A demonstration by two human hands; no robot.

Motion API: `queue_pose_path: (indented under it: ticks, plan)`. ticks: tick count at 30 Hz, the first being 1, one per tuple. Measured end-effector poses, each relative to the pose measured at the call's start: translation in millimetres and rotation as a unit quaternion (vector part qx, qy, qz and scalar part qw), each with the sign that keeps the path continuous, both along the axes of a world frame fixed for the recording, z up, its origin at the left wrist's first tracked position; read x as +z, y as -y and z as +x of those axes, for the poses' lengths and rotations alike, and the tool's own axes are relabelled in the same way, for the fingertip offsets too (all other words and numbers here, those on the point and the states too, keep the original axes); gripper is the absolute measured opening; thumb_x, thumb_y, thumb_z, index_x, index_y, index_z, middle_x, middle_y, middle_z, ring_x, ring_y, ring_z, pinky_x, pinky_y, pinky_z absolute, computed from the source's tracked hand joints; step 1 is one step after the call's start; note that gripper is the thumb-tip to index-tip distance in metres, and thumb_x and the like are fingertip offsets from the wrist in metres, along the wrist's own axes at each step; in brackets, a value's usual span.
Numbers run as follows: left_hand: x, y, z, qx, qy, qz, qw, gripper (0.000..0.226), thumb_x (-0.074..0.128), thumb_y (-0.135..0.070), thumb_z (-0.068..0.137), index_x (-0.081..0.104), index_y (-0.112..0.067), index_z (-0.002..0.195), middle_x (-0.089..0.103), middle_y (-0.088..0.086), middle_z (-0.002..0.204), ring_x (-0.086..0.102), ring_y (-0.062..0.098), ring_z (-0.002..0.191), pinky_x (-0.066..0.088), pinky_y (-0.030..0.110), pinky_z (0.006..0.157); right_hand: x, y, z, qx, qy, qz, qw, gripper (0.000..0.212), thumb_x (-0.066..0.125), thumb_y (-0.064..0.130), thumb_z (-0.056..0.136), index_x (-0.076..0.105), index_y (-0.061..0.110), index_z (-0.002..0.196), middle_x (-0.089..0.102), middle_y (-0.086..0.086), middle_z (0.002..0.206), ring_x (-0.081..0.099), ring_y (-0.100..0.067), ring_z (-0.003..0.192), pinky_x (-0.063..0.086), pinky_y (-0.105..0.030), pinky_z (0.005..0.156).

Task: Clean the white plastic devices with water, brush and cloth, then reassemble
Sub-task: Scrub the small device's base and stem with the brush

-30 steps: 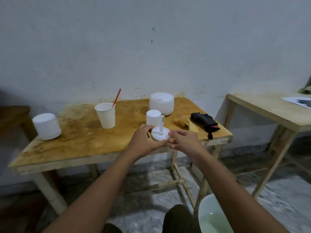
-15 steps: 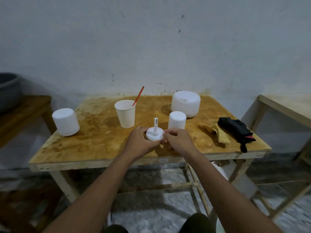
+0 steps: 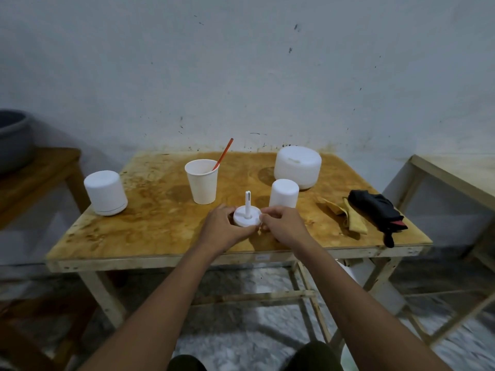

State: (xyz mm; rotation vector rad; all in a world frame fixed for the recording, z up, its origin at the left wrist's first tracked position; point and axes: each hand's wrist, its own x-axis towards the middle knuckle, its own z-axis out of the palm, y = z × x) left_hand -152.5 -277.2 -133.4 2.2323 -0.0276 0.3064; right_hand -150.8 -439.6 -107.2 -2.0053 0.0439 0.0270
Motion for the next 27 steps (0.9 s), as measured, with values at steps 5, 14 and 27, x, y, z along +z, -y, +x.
queue_pose_path:
  ticks: [5,14,27]
  plan:
    - [1,-2,0,-0.009,-0.012,0.005,1.0,0.069,0.081,-0.056,0.067,0.064,-0.019,0.122,0.061,-0.005,0.107,0.057,0.011,0.094,0.057,0.036,0.082,4,0,-2,0.021,0.003,-0.036,0.999,0.027,0.058,0.022,0.096,0.067,0.016,0.12,0.069,-0.002,0.105,0.062,-0.014,0.098,0.051,-0.029,0.085]
    - [26,-49,4,0.107,0.173,-0.052,0.978,0.044,0.076,-0.036,0.082,0.058,-0.021,0.119,0.056,-0.004,0.102,0.054,0.016,0.091,0.054,0.033,0.069,80,-22,6,0.004,0.334,-0.178,0.926,0.02,0.059,0.027,0.094,0.07,0.023,0.111,0.065,0.011,0.1,0.059,-0.003,0.08,0.052,-0.022,0.07]
    - [18,-61,81,0.172,0.05,-0.188,0.966,0.088,0.086,-0.048,0.065,0.041,-0.024,0.136,0.054,-0.004,0.129,0.054,0.019,0.114,0.05,0.033,0.086,140,-92,120,0.247,0.35,-0.54,0.724,0.044,0.057,0.055,0.09,0.062,0.031,0.127,0.062,0.005,0.127,0.061,-0.018,0.11,0.045,-0.037,0.093]
